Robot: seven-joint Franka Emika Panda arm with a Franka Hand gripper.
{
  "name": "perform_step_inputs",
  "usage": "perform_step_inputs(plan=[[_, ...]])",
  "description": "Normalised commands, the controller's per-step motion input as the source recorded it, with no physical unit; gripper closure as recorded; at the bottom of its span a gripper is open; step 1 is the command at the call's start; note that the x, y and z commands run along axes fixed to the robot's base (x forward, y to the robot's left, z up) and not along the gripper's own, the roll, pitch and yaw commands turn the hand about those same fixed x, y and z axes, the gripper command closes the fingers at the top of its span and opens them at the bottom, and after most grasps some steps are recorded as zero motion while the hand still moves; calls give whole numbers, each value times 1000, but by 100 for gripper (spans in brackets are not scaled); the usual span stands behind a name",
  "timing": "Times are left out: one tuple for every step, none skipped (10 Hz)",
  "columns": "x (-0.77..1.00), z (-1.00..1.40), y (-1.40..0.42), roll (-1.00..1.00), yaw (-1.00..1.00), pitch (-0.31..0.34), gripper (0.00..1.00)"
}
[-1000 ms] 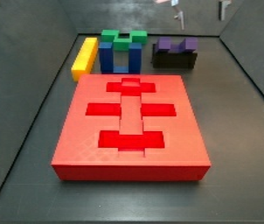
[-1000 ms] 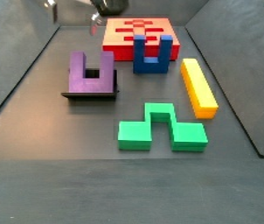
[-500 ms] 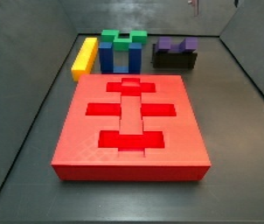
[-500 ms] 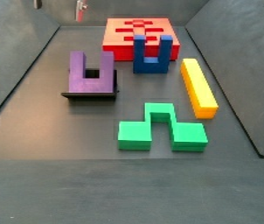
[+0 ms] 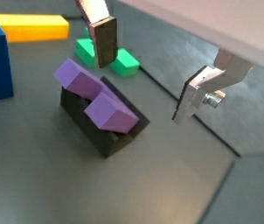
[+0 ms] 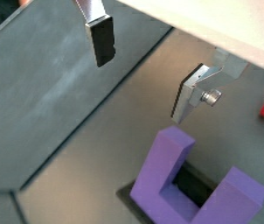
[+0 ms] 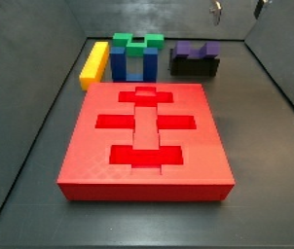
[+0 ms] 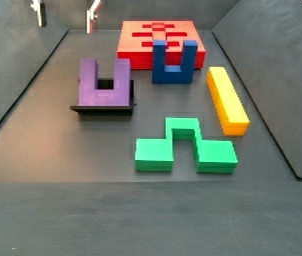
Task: Pick up the purple object. Move up. Place the purple object on the fixture. Regrasp the purple object. Move to above the board. Insert the purple object.
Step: Regrasp the purple object.
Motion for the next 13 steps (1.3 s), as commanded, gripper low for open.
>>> perform_step_inputs(plan=[[474, -23, 43, 883, 337, 546, 0], [520, 0, 0, 1000, 191, 506, 0], [511, 0, -9, 1000, 174, 486, 0], [483, -234, -243, 863, 171, 397, 0], [431, -423, -346, 697, 177, 274, 0], [351, -526, -277, 540, 200, 83, 0], [331, -543, -229, 483, 217, 0, 0], [351, -463, -166, 591, 260, 37, 0], [411, -191, -69, 834, 291, 197, 0], [483, -80, -11, 900, 323, 277, 0], [434, -123, -6, 871, 334, 249, 0], [371, -237, -43, 769, 314, 183, 0], [311, -209, -83, 400, 146, 94, 0]])
